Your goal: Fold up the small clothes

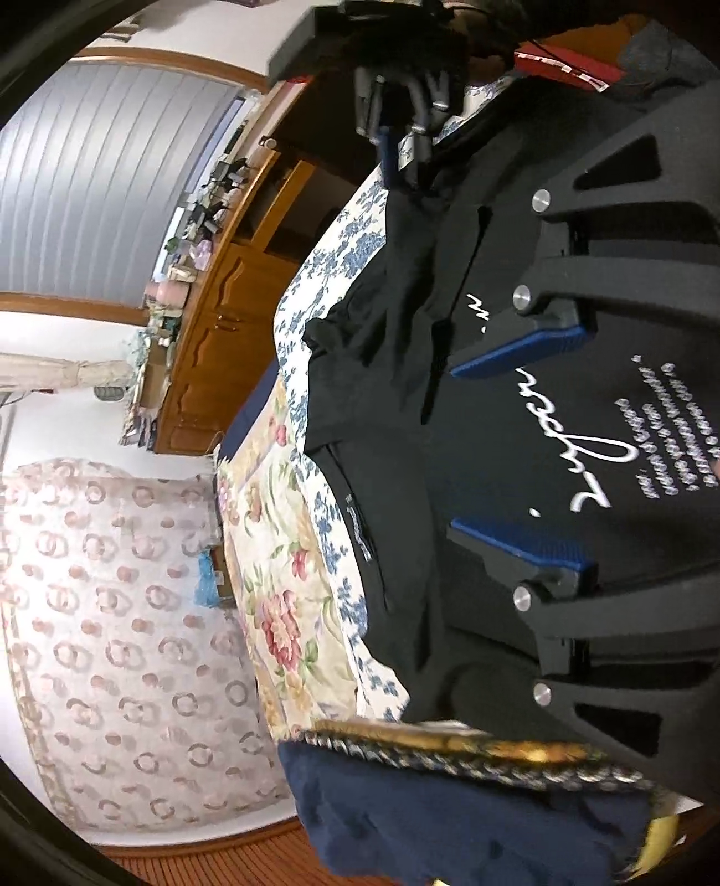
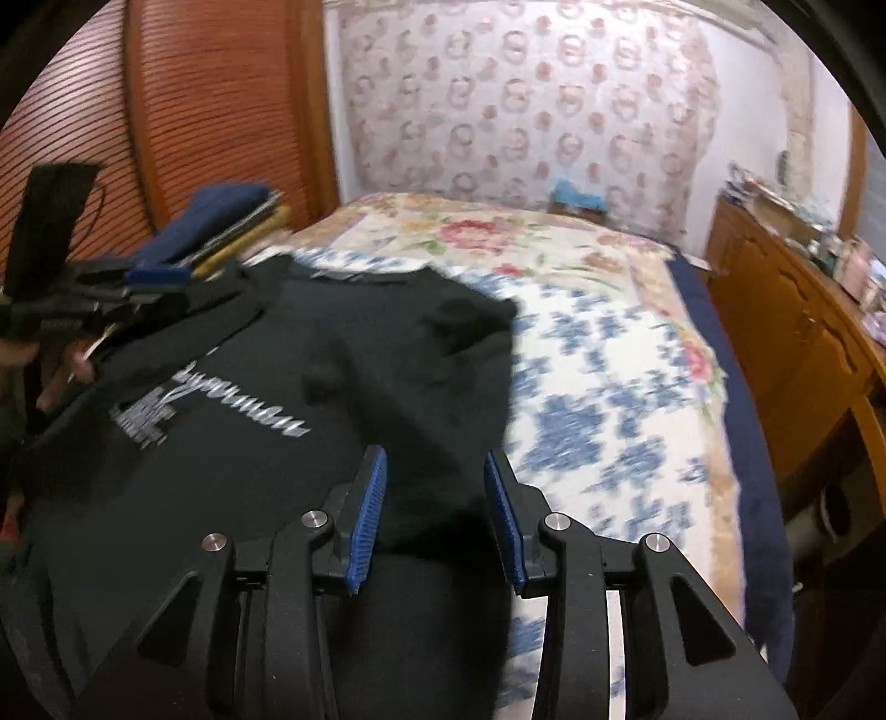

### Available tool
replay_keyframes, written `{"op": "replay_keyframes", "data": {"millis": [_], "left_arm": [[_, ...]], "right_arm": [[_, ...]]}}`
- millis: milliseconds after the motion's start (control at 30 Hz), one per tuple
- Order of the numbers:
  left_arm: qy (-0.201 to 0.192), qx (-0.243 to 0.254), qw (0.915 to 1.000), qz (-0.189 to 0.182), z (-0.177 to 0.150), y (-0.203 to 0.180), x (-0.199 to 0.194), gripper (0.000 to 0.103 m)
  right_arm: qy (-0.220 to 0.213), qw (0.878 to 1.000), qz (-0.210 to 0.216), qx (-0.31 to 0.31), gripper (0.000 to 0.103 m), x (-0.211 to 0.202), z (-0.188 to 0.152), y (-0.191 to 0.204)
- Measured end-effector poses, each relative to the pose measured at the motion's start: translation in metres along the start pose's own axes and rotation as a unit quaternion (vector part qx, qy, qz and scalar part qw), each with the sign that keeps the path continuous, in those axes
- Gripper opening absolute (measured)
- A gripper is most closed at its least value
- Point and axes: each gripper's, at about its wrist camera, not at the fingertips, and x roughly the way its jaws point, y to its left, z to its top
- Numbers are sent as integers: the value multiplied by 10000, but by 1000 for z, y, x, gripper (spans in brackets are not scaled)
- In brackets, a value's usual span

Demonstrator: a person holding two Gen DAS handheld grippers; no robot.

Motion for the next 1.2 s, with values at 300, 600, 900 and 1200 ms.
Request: {"op": "replay_keyframes", "data": {"millis": [300,600,900,1200], "left_arm": [[-74,-201,9997,111,-24,13,-20,52],[-245,-348,9987,265,-25,29,-36,52],[-425,-455,9965,560,-21,45,-50,52],[-295,-514,9924,1079,-12,83,-41,52]], "right_arm": [[669,9956,15,-660,24,43,-13,43],[500,9952,580,-614,0,16,-4,50],[561,9916,1032,-546,3,7,-4,69],[265,9989,206,-324,33,22,30,23]]}}
